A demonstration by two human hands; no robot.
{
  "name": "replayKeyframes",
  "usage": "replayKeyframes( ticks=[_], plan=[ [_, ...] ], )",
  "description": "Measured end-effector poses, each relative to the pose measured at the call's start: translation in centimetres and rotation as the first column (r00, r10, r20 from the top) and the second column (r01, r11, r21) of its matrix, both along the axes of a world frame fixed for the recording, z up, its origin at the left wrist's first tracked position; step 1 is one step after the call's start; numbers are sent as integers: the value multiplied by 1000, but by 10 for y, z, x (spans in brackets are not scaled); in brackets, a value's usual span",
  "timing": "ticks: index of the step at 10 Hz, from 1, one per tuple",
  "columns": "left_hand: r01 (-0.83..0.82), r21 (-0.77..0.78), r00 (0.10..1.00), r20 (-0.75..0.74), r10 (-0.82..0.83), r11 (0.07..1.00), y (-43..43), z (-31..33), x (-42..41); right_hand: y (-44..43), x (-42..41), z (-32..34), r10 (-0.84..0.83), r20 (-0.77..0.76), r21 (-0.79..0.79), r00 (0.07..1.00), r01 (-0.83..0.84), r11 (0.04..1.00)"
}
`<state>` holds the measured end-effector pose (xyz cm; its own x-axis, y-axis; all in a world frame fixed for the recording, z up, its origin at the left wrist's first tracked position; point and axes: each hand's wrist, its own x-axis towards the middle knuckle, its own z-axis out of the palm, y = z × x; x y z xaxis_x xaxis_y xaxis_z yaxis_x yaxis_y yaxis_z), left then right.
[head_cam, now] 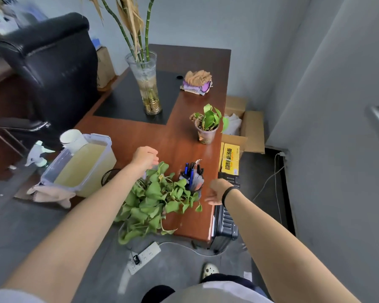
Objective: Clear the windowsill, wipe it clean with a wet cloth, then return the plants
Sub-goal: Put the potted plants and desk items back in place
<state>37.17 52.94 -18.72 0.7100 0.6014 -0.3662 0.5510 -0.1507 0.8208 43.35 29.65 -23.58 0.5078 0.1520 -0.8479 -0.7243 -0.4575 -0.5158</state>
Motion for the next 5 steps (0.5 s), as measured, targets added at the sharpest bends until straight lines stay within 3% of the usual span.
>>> replayKeyframes(
  ticks=[1, 2, 4, 5],
  plan=[
    [1, 7, 1000, -8, -1, 1000, 13, -2, -36, 6, -44, -8, 181, -80, -52, 980, -186, 981],
    [-64, 68, 998, -21, 65, 996, 29, -11, -74, 28, -86, -20, 217, -56, -10, 975, -218, 976],
    [-203, 102, 973, -87, 213, 974, 57, -32, -125, 75, -137, -26, 64, 13, 213, 998, -65, 975],
    [-167, 72, 968, -175, 177, 983, 55, -43, -132, 84, -137, -38, -37, 25, 204, 999, 31, 979]
  ],
)
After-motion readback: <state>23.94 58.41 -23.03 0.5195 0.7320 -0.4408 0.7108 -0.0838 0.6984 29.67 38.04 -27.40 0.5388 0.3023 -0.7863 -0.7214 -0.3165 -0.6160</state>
